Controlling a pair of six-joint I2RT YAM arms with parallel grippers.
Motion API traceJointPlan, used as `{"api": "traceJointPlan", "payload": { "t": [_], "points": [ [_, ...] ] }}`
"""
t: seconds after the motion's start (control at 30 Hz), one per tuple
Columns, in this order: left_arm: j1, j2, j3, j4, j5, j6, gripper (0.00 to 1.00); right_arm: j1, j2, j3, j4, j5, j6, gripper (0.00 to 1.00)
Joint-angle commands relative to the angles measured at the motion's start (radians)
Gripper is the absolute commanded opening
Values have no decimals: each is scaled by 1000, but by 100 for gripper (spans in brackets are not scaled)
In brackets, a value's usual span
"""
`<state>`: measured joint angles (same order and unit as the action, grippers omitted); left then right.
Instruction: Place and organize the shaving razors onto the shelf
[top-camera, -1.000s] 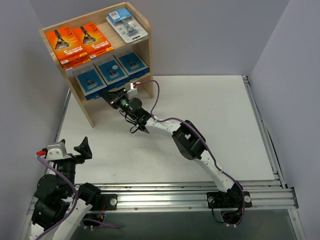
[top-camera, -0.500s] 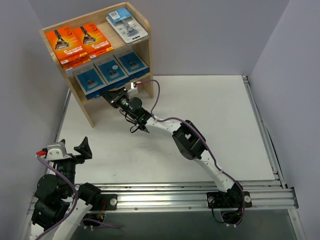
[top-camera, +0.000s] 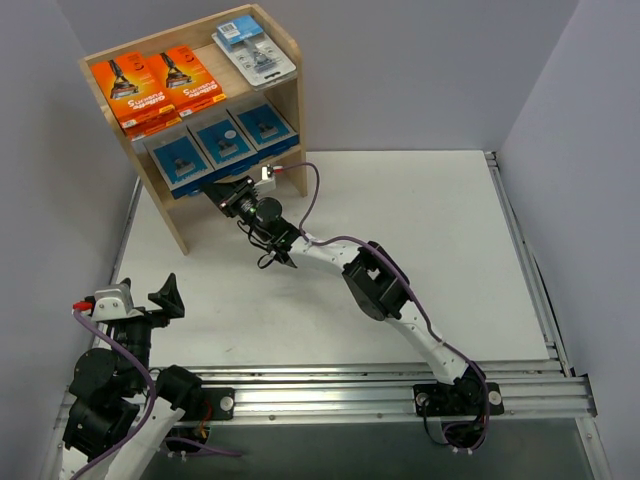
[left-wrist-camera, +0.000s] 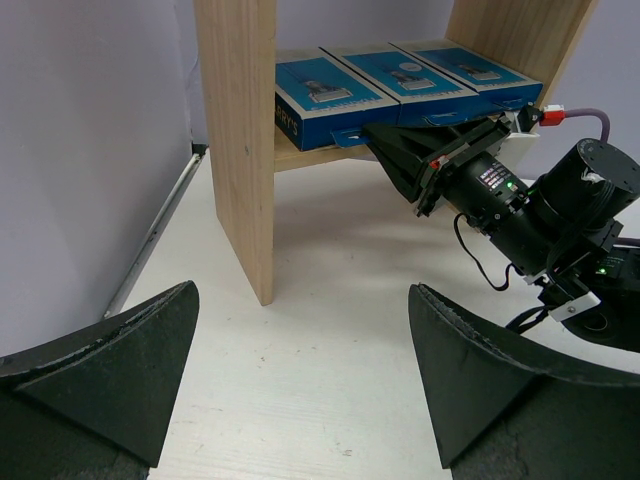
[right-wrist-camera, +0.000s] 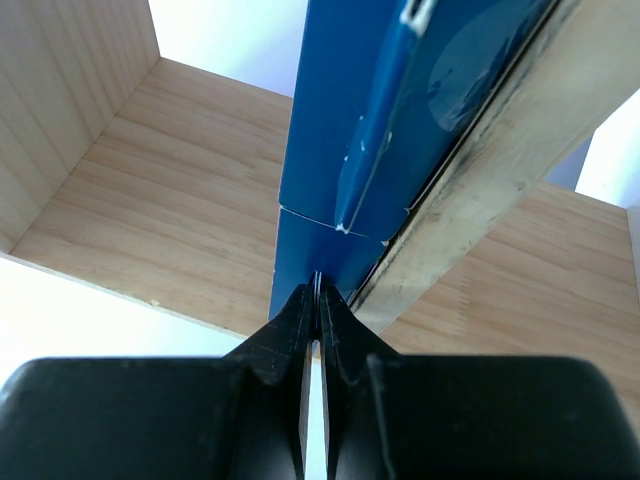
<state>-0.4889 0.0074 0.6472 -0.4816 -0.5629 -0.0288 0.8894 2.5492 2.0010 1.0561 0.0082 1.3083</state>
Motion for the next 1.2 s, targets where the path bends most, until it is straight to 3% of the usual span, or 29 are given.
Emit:
{"api": "traceJointPlan", "payload": {
  "t": [0.0, 0.7, 0.8, 1.0, 1.17],
  "points": [
    [7, -81, -1, 37, 14, 12, 95, 0, 9, 30, 41, 72, -32, 0],
    [9, -80, -1, 38, 14, 12, 95, -3, 3, 2, 70, 81, -30, 0],
    [7, -80, -1, 38, 14, 15, 95, -7, -3, -13, 74, 84, -24, 3],
    [9, -80, -1, 38, 17, 15, 95, -9, -12, -28, 79, 81, -21, 22],
    [9, -78, -1, 38, 18, 15, 95, -9, -18, -38, 87, 76, -20, 27]
  ]
}}
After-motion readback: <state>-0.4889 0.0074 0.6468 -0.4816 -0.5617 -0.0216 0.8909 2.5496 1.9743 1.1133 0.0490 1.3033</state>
